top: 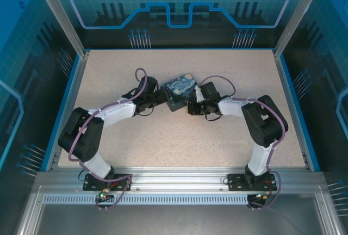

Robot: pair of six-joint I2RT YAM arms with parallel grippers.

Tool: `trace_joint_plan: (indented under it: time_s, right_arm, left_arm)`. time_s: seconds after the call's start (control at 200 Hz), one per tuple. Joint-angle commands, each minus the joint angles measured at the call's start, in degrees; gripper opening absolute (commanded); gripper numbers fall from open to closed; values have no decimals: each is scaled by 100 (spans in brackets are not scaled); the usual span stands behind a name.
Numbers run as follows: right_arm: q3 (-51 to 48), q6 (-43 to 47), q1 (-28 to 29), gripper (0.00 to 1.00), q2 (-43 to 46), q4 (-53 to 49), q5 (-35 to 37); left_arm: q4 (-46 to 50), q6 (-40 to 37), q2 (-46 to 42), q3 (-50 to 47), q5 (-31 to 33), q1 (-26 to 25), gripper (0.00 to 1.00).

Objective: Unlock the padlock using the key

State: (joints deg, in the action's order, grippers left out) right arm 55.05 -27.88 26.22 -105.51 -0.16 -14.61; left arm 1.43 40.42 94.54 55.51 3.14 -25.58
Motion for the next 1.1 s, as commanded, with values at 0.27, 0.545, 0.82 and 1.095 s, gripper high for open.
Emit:
trace_joint_plan:
  time_s: [0.27,0.545,0.82,1.095]
  right_arm:
    - [-102,-343,-82,8,162,-64,-145]
    - [-153,-712,-118,6,88,81,-204]
    - [-249,-1323,-139,3,32,419,-345]
    - [-294,-2007,-187,0,-86,944,-626]
  left_arm:
    - [133,-347,544,454,369,-220,67]
    - [163,-367,800,505,478,-404,67]
    - [27,-260,854,336,425,-508,66]
    - [-161,-131,886,138,319,-553,66]
